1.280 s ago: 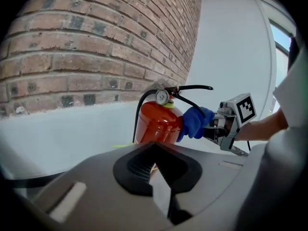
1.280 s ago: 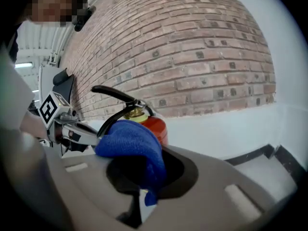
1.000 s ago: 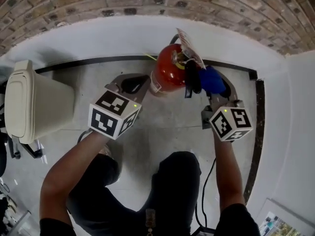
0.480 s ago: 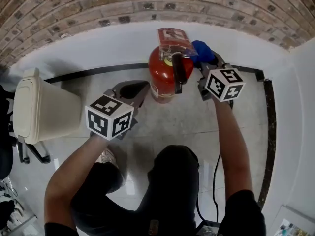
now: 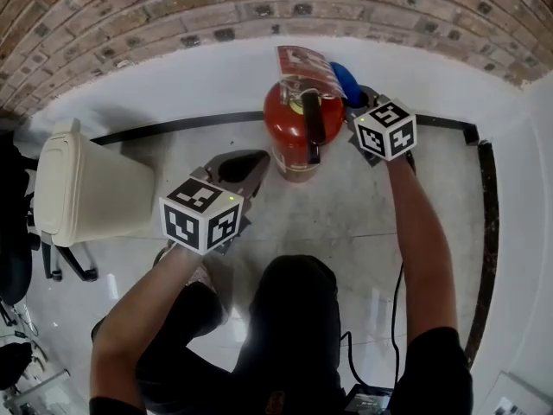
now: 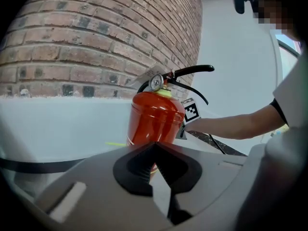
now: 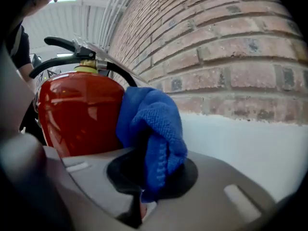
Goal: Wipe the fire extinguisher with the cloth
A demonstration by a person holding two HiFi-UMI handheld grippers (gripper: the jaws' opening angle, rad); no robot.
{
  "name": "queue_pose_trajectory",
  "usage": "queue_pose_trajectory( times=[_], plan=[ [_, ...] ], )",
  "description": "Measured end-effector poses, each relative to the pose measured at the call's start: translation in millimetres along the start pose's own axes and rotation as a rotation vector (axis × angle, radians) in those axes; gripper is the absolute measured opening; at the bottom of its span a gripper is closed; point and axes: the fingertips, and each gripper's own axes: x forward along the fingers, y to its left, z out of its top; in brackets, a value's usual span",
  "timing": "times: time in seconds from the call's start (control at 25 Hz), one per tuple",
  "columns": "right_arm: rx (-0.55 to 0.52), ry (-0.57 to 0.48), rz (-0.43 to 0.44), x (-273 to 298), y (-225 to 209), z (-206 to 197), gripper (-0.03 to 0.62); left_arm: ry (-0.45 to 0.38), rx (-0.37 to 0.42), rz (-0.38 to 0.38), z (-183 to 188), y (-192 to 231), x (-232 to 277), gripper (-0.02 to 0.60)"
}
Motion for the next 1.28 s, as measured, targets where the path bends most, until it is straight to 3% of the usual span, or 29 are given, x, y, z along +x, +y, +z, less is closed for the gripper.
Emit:
queue_pose_trajectory(
  times=[0.2,0.44,0.56,0.8,1.0,1.12,1.16,1.28],
  plan=[
    [-0.024,0.0,-0.008,-27.1,22.4,-14.6,0.026,0.041,0.02,0.024,-21.4,-3.8,14.8,0.008],
    [-0.132,0.039,-0.021,-62.7,58.0,-28.1,0.025,0.095,0.036,0.021,-46.6,-6.5,29.1,0.008],
    [-0.124,0.044,-0.012,-75.9,76.7,-35.4,0.025,0.124,0.056,0.013,-55.6,-7.4,30.8,0.008],
    [-0.115,0.061,0.104,-83.4,133.5,-39.6,0.025,0.126,0.074,-0.021,-59.0,-8.9,24.8,0.006],
    [-0.126,0.076,0.199,-69.4,170.0,-34.0,0.025,0.149,0.163,-0.083,-59.1,-14.1,10.0,0.008],
    [-0.131,0.085,0.242,-57.1,187.5,-34.8,0.025,0.101,0.12,-0.113,-46.4,-13.6,-0.6,0.008],
    [-0.136,0.085,0.254,-52.6,192.9,-34.4,0.025,0.078,0.098,-0.128,-40.6,-14.2,-3.3,0.026],
    [-0.147,0.076,0.282,-39.2,206.7,-31.9,0.025,0.025,0.055,-0.179,-28.1,-19.3,-8.4,0.158]
  ],
)
